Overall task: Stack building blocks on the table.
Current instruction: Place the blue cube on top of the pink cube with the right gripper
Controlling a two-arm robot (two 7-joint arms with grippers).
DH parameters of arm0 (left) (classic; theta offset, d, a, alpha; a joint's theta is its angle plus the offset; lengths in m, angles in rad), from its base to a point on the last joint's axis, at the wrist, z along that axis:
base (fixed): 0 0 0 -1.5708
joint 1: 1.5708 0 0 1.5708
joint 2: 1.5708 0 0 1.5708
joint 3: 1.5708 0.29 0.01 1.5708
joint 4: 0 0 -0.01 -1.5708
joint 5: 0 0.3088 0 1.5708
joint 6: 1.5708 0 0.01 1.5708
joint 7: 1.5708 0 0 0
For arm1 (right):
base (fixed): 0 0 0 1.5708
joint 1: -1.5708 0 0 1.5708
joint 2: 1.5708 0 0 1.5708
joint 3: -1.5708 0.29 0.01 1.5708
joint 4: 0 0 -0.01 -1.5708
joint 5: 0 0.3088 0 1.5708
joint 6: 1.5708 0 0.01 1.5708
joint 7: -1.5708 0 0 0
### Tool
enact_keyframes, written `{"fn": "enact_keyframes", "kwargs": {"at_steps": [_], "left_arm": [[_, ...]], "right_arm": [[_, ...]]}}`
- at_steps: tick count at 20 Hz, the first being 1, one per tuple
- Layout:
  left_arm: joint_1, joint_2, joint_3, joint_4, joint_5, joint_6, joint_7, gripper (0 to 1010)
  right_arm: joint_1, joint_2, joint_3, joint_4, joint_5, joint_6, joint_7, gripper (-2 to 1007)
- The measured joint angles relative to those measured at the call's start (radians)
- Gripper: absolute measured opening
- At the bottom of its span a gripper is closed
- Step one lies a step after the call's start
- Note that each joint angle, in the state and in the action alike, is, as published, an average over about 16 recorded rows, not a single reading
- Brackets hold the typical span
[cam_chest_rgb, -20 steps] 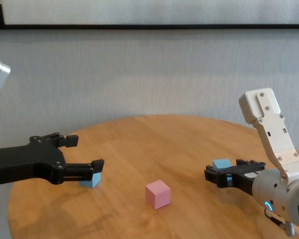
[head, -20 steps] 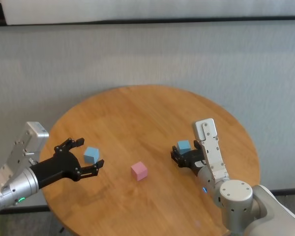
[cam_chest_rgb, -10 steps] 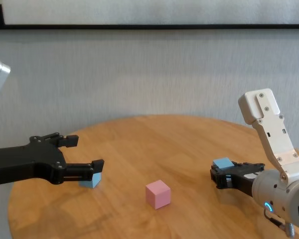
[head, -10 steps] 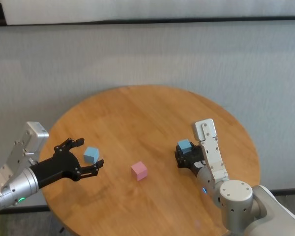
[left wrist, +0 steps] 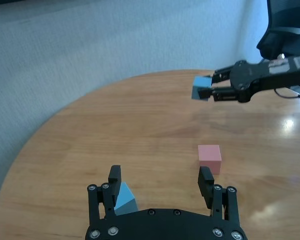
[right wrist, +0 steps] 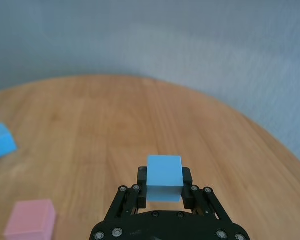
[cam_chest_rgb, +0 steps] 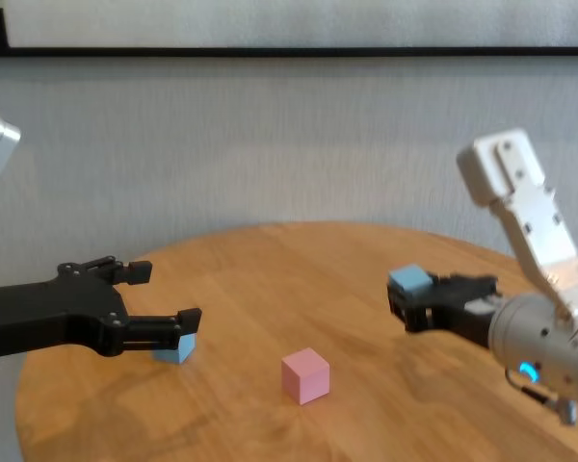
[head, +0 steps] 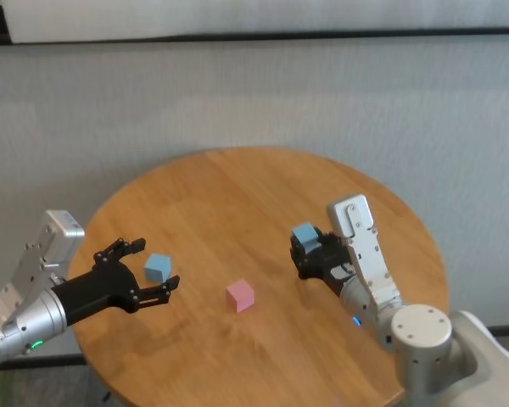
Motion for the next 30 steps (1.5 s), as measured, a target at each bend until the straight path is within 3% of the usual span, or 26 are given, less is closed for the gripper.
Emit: {"fn": "enact_keyframes", "kwargs": {"at_steps": [8, 12, 15, 21, 30], "left_arm": [[0.0, 0.0, 0.0, 0.0, 0.0, 0.0, 0.0, 1000], [0.0, 0.0, 0.0, 0.0, 0.0, 0.0, 0.0, 1000], [0.0, 0.0, 0.0, 0.0, 0.0, 0.0, 0.0, 1000], [0.0, 0.0, 0.0, 0.0, 0.0, 0.0, 0.0, 1000], [0.0, 0.0, 0.0, 0.0, 0.0, 0.0, 0.0, 1000]], "right_arm": [[-0.077, 0.084, -0.005, -0.222, 0.014, 0.03, 0.134, 359], [-0.122, 0.116, -0.006, -0.312, 0.028, 0.058, 0.176, 359], [-0.151, 0.128, -0.009, -0.355, 0.037, 0.075, 0.191, 359], [-0.19, 0.136, -0.028, -0.382, 0.033, 0.083, 0.197, 359], [-0.197, 0.119, -0.056, -0.34, 0.013, 0.057, 0.198, 359]]}}
